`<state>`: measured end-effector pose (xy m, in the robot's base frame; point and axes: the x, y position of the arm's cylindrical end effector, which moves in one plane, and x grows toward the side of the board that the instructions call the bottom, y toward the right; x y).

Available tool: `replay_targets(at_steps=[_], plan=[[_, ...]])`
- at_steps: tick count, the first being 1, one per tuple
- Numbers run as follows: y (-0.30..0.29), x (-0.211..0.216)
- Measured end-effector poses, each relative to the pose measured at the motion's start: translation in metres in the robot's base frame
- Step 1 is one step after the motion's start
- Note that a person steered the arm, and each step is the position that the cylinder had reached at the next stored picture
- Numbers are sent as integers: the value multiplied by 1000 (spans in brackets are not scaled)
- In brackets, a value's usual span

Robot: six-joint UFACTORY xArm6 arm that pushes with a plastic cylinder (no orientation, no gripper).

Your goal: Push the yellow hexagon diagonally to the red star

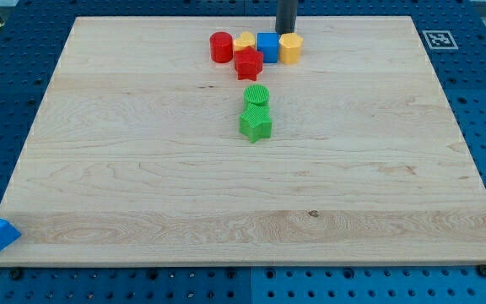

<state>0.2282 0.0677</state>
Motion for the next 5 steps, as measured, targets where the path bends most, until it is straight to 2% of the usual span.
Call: replay_targets(at_steps=[2, 3, 5], plan=[[0, 17], [0, 41], [-3, 121]])
